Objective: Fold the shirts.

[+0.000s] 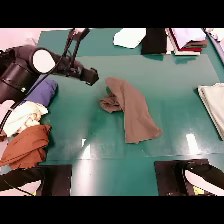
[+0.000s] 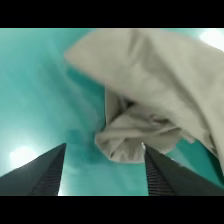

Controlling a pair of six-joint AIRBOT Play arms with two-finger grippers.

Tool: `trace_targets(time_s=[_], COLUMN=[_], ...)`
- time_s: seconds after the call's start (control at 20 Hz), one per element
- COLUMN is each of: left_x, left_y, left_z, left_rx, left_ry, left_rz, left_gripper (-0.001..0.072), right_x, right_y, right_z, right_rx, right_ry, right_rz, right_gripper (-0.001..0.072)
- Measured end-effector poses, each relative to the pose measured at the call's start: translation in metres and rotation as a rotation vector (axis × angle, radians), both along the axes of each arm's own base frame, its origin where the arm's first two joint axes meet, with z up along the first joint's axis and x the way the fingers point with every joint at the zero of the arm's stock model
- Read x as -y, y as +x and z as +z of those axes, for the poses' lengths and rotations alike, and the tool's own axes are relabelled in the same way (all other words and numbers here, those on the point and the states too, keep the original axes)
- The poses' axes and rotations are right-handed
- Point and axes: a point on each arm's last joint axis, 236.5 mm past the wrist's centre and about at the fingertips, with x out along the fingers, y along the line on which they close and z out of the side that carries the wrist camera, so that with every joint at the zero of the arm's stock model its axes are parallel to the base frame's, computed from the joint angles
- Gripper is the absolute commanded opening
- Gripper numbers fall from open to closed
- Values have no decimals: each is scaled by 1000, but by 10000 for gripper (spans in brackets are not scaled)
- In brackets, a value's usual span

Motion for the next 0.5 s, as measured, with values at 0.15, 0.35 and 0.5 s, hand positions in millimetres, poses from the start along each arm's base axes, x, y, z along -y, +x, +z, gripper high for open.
trace_targets(time_s=[0.15,0.35,0.5], left_x=[4,27,41], left_y=[-6,-12,-18], left_z=[-66,-135,-169], left_rx=[-177,-356,-435], left_ry=[-92,-183,-211], left_rz=[61,99,118], left_gripper=[568,567,566], right_x=[-1,-3,-3], right_y=[2,6,8], right_z=[-10,-24,-31], right_rx=[-14,-43,-61], right_ry=[12,38,46], right_rz=[-1,-9,-14], right_gripper=[15,14,14])
